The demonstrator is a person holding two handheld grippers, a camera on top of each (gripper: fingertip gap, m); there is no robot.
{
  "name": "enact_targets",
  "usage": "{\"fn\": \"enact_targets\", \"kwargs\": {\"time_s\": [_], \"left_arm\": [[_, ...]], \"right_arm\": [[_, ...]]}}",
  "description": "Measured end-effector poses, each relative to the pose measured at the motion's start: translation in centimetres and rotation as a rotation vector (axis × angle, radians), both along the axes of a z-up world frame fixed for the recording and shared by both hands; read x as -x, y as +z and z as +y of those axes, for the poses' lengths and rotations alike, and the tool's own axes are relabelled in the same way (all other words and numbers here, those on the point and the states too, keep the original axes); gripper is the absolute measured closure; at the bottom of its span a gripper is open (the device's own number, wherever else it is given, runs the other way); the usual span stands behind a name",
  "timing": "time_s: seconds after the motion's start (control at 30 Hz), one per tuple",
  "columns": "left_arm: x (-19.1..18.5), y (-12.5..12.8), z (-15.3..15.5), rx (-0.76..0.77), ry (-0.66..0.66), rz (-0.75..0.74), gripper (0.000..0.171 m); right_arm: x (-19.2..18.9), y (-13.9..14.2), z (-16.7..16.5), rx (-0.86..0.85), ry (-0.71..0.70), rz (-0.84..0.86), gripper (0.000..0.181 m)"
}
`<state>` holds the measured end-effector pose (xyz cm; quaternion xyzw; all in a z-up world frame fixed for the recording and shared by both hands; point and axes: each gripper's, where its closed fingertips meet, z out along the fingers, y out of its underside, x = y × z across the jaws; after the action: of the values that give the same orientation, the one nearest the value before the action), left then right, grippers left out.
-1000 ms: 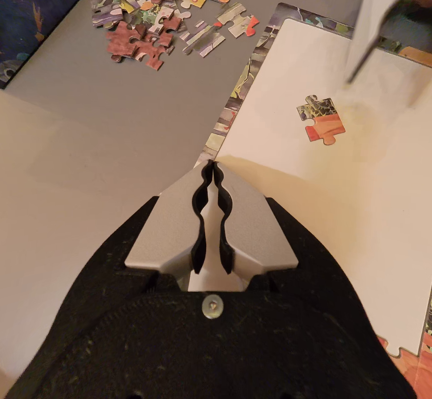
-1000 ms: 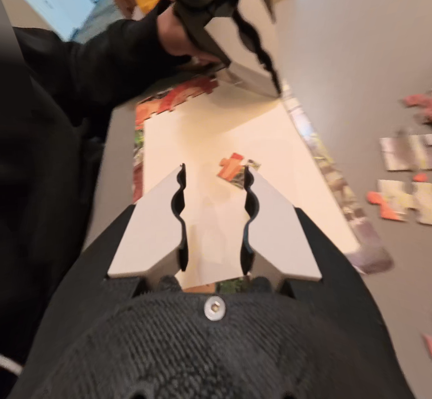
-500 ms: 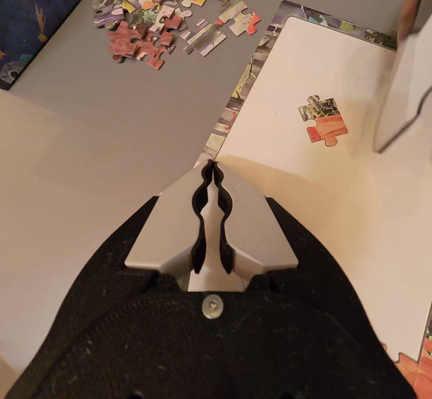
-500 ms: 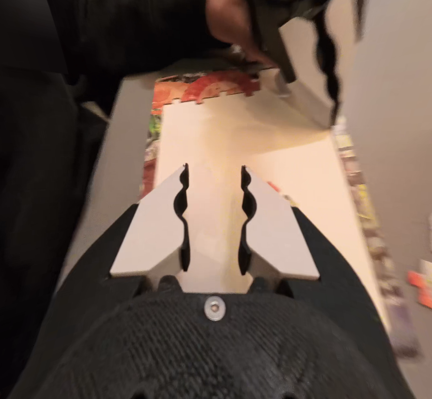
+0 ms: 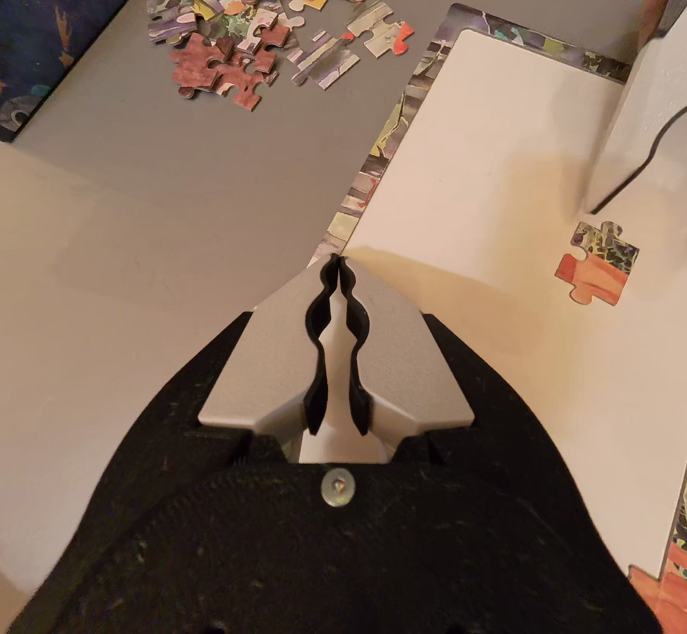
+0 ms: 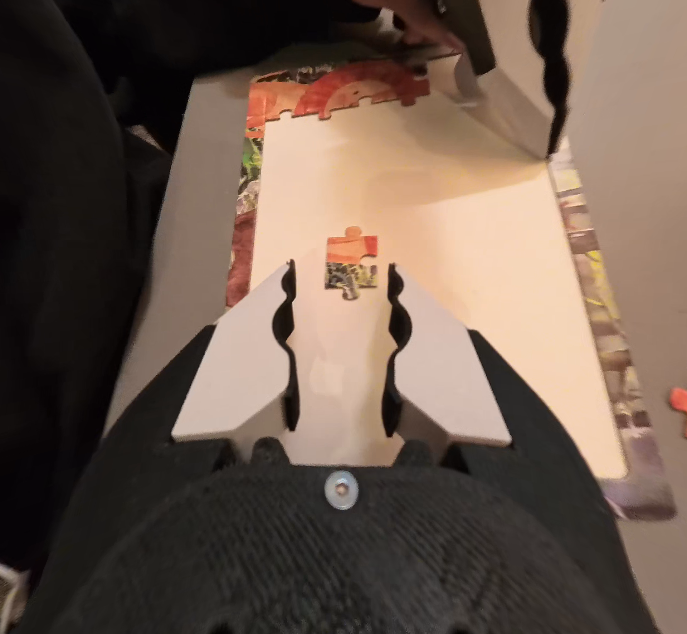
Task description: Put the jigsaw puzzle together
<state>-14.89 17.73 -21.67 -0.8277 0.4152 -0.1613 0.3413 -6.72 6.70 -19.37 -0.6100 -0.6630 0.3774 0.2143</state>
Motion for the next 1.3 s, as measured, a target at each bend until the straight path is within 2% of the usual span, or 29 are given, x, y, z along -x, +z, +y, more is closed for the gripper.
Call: {"fn": "enact_targets", "kwargs": {"time_s": [0.1, 0.27, 0.43, 0.53, 0.93, 1.13, 1.3], "left_arm": [[0.0, 0.0, 0.0, -0.007, -0.001, 0.011, 0.171], [0.0, 0.0, 0.0, -0.009, -0.001, 0.011, 0.171], [0.0, 0.0, 0.0, -0.005, 0.0, 0.006, 0.171], [0.0, 0.0, 0.0, -0.01, -0.001, 0.013, 0.171], [0.0, 0.0, 0.0, -0.008, 0.0, 0.012, 0.171], [0.0, 0.0, 0.0, -0.011, 0.0, 0.018, 0.171], [0.0, 0.0, 0.0, -0.019, 0.0, 0.031, 0.171]], "right_arm": [[0.0, -0.3, 1.4, -0.093, -0.036, -0.005, 0.132], [0.5, -1.7, 0.3, -0.109, -0.013, -0.063, 0.126], [0.6, -2.1, 0.3, -0.191, -0.026, -0.067, 0.137], [0.7, -2.1, -0.1, -0.189, -0.007, -0.062, 0.152], [1.4, -1.6, -0.7, -0.159, -0.016, -0.029, 0.153], [4.8, 0.9, -3.9, -0.077, 0.039, 0.091, 0.152], [8.9, 1.1, -6.5, -0.069, 0.066, 0.091, 0.152]]}}
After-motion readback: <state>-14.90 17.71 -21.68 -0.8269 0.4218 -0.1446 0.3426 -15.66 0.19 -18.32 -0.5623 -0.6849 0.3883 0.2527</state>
